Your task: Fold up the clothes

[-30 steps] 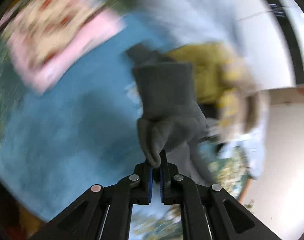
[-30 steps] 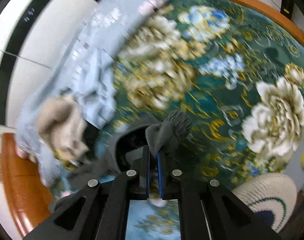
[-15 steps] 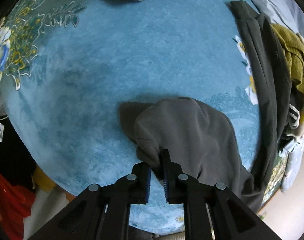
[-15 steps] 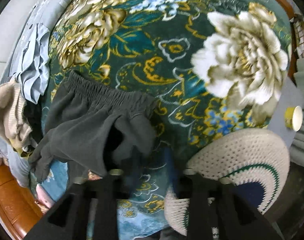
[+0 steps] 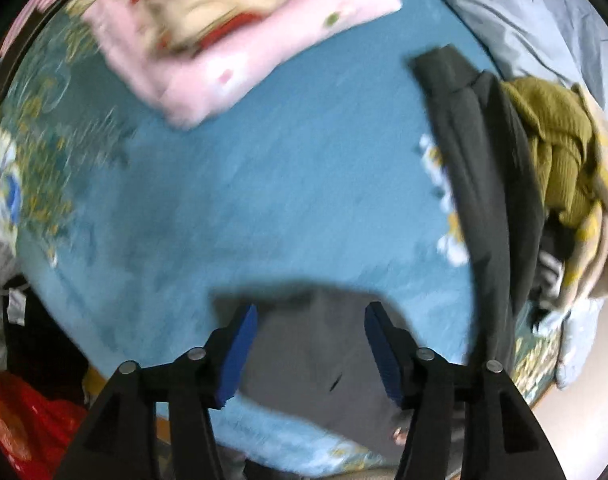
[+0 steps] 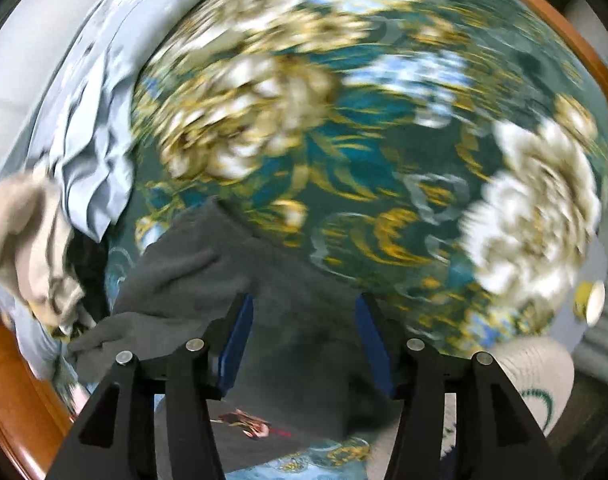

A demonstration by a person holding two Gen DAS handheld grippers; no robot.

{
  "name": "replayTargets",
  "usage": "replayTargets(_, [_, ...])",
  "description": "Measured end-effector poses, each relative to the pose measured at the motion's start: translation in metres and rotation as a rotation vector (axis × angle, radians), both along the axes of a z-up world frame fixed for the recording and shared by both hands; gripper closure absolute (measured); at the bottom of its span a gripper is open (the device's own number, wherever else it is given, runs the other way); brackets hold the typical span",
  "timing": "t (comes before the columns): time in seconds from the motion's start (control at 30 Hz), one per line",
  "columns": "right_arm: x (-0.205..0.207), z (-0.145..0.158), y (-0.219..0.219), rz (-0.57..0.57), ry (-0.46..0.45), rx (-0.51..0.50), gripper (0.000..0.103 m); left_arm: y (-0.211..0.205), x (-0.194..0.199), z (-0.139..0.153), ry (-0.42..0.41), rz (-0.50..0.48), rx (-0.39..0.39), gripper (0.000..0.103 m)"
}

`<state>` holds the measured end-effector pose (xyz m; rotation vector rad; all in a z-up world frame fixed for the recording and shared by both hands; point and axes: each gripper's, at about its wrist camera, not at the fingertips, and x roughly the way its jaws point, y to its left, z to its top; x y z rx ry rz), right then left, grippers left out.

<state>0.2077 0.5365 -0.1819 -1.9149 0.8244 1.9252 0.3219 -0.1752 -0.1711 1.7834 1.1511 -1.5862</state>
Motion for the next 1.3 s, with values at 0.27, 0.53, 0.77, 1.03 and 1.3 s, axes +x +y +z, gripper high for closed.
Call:
replayTargets(0.27, [-0.07,-0.046,-0.023,0.093,-0.079,0.043,0.048,-0.026,-0.08,-0.056,0.037,0.237,0.079,0.042])
replayTargets(0.53, [-0.081,-0.073,-0.019,0.058,-0.088,-0.103,0.048,-0.041,-0.14,-0.088,0.093,0.291,0.084,0.042])
replayTargets(0.77, [-0.072,-0.067,-0.002,0.053,-0.021,-0.227,0.047,-0.045,-0.166,-0.104,0.091,0.244,0.07,0.042])
replayTargets(1.03, [-0.092,-0.088,-0.02,0.15,-0.08,-0.243,0.049,-0.049,-0.168,-0.112,0.088,0.258,0.07,0.042])
replayTargets(1.3, [-0.081,-0.089,-0.031,0.123,0.007,-0.389,0.062,-0.062,-0.168,-0.11,0.11,0.26,0.054,0.042])
